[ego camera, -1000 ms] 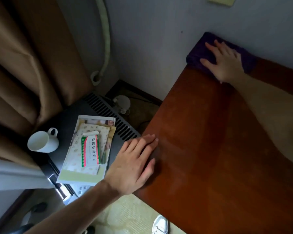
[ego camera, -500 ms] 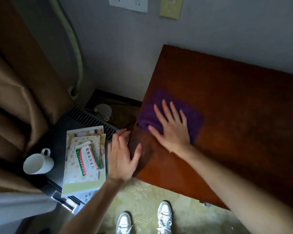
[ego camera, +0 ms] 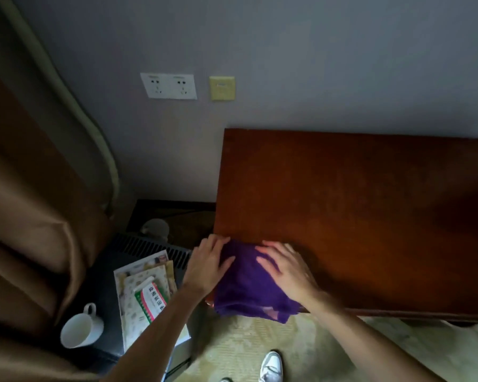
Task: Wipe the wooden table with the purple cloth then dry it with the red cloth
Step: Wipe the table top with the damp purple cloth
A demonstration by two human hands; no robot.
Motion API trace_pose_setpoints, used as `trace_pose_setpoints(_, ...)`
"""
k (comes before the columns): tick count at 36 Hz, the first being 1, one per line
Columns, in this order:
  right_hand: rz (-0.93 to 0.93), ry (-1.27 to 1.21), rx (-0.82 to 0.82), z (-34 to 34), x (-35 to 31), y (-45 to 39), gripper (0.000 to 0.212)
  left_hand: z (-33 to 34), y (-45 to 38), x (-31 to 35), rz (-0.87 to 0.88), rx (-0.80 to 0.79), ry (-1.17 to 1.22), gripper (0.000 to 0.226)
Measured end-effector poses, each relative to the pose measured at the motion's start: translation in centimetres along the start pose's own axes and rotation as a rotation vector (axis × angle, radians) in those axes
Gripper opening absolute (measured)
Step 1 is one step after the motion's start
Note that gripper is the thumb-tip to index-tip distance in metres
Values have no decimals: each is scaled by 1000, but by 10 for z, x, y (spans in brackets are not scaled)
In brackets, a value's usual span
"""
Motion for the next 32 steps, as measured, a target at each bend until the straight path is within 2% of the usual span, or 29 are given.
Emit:
trace_pose_setpoints(1, 64, 25, 15, -6, 13, -4, 61, 7, -10, 5, -3, -52, -32, 57)
trace_pose_setpoints(4, 136, 152, -211, 8, 33, -8, 62, 30, -29, 12, -45, -220, -128, 60)
trace_pose_setpoints(6, 149, 214, -297, 17, 34, -7, 65, 40, -34, 14, -58, -269, -202, 59)
trace_pose_setpoints(9, 200, 238, -278, 21, 28, -6, 62, 44, -35, 14, -69, -289, -241, 51)
trace_pose_setpoints(12, 188, 277, -251, 16, 20, -10, 39, 42, -33, 16, -39, -336, -269, 43)
trace_pose_setpoints(14, 169, 240, -239, 6, 18, -16, 29, 32, -33, 18, -52, -344, -207, 40)
trace_pose_setpoints(19, 78, 69, -257, -44, -1, -34, 23, -19, -40, 38, -78, -441, -60, 21)
trace_pose_setpoints(21, 65, 48, -228, -74, -11, -41, 19, -53, -47, 56, 4, -387, -98, 24)
trace_pose_setpoints(24, -1, 97, -102, -120, -26, -52, 17, -101, -56, 84, 172, -202, -164, 21)
trace_pose_setpoints(28, -138, 110, 63, -134, -38, -59, 23, -127, -46, 99, 353, 16, -257, 33)
trace_pose_setpoints(32, -169, 120, 118, -91, -34, -55, 31, -89, -27, 74, 290, -7, -303, 46)
Point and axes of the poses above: each hand's wrist, its own y-axis away from the middle knuckle, its own z-axis out of the palm, x = y × z, the point moved 10 cm from there along -y, towards the middle knuckle, and after that the axes turned 12 degrees about y, right-handed, at the moved point
